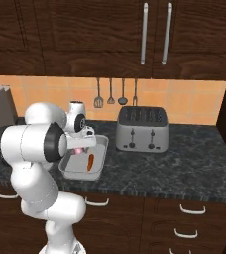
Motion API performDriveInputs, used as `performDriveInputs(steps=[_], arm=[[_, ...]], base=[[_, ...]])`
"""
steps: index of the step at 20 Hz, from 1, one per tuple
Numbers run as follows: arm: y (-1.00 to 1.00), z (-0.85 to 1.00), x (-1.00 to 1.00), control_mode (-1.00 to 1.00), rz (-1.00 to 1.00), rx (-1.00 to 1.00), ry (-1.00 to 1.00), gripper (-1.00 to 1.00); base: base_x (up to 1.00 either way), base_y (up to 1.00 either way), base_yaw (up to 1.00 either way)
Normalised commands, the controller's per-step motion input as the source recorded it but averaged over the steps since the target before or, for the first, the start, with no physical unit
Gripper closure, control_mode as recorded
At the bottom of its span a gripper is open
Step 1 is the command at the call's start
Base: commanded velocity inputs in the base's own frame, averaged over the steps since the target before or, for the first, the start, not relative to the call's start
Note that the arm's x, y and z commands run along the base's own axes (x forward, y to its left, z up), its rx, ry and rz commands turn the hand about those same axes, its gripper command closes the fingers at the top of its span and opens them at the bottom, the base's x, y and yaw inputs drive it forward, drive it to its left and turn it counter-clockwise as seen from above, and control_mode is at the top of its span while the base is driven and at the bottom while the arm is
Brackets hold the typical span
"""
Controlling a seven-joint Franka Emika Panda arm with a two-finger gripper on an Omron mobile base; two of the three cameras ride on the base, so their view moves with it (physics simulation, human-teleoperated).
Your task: Place one carrot and one steak in each tupperware on the nearby counter, to pack two identical lunches.
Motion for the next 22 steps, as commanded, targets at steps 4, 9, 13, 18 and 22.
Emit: performDriveInputs(steps=[4,9,13,18,22], arm=[[0.06,0.00,-0.02,-1.00,-0.02,0.00,-0.08,-1.00],[-0.10,-0.01,0.00,-1.00,0.00,0.00,-0.01,-1.00],[-0.11,0.14,-0.03,-1.00,0.00,0.00,0.00,-1.00],[0.00,0.32,-0.85,-1.00,-0.04,0.01,-0.14,-1.00],[-0.15,0.23,-1.00,-1.00,-0.14,0.07,-0.15,-1.00]], base=[[0.00,0.00,0.00],[0.00,0.00,0.00],[0.00,0.00,0.00],[0.00,0.00,0.00],[0.00,0.00,0.00]])
